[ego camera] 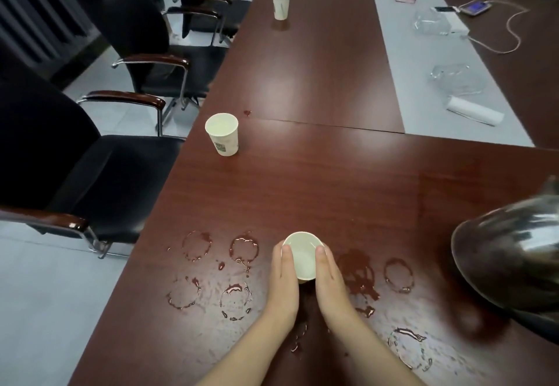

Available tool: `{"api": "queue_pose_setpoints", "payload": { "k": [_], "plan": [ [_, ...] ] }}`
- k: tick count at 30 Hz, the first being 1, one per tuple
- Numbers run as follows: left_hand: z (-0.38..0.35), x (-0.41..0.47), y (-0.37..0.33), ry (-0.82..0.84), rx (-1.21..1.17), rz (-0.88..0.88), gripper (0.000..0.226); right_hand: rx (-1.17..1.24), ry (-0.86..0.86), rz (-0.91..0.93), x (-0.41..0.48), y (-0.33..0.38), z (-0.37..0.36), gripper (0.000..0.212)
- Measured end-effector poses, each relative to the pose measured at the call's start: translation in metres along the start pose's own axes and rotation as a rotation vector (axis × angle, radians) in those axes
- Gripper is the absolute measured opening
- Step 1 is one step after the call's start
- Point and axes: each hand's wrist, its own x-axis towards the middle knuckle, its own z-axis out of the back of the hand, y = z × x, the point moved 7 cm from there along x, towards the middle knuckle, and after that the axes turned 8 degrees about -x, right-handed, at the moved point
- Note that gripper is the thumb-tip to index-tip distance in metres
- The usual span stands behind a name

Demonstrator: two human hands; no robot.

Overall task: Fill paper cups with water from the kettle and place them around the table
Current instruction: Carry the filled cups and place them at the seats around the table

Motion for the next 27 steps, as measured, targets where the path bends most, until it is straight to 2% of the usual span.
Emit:
{"api": "queue_pose_setpoints", "payload": {
  "k": [11,15,19,24,27],
  "plan": [
    [-0.038,-0.043,-0.013,0.17,0.004,0.006,0.032,0.125,-0.169,0.016,-0.047,0.012,0.051,0.029],
    [-0.069,-0.076,-0.015,0.276,0.03,0.002,0.047,0.19,-0.276,0.027,-0.078,0.009,0.089,0.031],
    [-0.111,-0.122,-0.016,0.405,0.074,-0.003,0.028,0.227,-0.38,0.033,-0.119,-0.002,0.139,0.031],
    [-0.173,-0.19,0.003,0.562,0.076,0.016,0.055,0.287,-0.499,0.026,-0.181,-0.024,0.213,0.03],
    [-0.216,-0.237,0.018,0.616,0.089,0.032,0.06,0.315,-0.575,0.016,-0.222,-0.042,0.264,0.028]
  ]
}}
